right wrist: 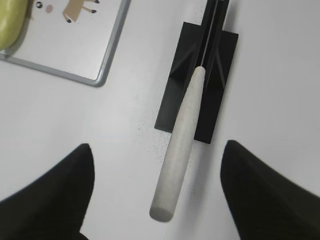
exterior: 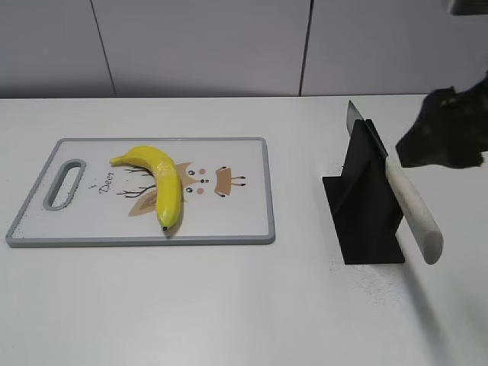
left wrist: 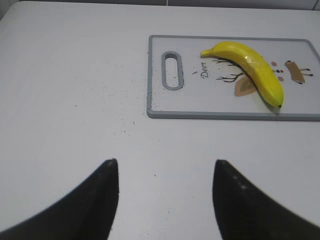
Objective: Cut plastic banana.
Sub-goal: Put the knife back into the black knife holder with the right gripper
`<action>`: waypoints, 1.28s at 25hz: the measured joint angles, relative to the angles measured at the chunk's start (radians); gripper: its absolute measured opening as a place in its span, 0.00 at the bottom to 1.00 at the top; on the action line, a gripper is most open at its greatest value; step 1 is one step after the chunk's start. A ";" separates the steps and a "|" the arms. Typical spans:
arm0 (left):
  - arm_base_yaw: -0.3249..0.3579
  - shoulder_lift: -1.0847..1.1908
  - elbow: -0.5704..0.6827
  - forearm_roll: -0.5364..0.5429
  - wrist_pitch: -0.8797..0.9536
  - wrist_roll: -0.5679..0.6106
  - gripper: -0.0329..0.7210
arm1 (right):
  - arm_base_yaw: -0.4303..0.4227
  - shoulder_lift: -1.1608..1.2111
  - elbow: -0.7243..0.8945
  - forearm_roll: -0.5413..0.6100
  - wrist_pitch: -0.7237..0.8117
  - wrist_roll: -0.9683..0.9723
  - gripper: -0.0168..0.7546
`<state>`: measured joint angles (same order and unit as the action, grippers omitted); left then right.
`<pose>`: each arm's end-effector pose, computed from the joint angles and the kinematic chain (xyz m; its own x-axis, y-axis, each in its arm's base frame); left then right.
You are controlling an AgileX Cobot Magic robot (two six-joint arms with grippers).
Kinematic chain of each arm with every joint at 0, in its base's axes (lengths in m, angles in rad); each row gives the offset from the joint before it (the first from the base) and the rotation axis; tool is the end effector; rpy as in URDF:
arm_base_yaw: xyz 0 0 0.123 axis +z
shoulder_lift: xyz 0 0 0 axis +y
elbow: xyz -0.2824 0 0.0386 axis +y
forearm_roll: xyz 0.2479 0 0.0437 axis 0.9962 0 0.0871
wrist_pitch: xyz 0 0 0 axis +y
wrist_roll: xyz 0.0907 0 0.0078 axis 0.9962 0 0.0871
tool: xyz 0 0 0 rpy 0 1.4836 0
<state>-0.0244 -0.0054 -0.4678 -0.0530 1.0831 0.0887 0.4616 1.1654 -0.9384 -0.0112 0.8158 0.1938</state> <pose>-0.0032 -0.0042 0.2665 -0.4934 0.0758 -0.8665 0.0966 0.9948 0.0320 0.2044 0.1008 0.3101 -0.8002 -0.1914 -0.5684 -0.2982 0.9492 0.1003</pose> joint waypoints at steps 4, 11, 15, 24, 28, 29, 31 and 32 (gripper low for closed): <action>0.000 0.000 0.000 0.000 0.000 0.000 0.81 | 0.000 -0.183 0.132 0.011 0.013 -0.069 0.79; 0.000 0.000 0.000 0.000 0.000 0.000 0.81 | 0.000 -0.568 0.373 0.011 0.038 -0.091 0.79; 0.000 0.000 0.000 0.000 0.000 -0.001 0.81 | 0.000 -0.758 0.418 0.017 0.059 -0.118 0.78; 0.000 0.000 0.000 0.000 0.000 0.000 0.81 | 0.000 -1.036 0.412 0.037 0.236 -0.176 0.71; 0.000 0.000 0.000 0.000 0.000 -0.001 0.81 | 0.000 -1.105 0.424 0.039 0.247 -0.194 0.71; 0.000 0.000 0.000 0.000 0.000 -0.001 0.81 | 0.000 -1.120 0.430 0.039 0.241 -0.194 0.71; 0.000 0.000 0.000 0.000 0.000 -0.001 0.81 | 0.000 -1.140 0.434 0.039 0.237 -0.194 0.71; 0.000 0.000 0.000 0.000 0.000 -0.001 0.81 | 0.000 -1.147 0.434 0.039 0.237 -0.194 0.71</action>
<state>-0.0244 -0.0054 -0.4678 -0.0530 1.0827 0.0875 0.4616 0.0187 -0.5040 0.0282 1.0526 0.0000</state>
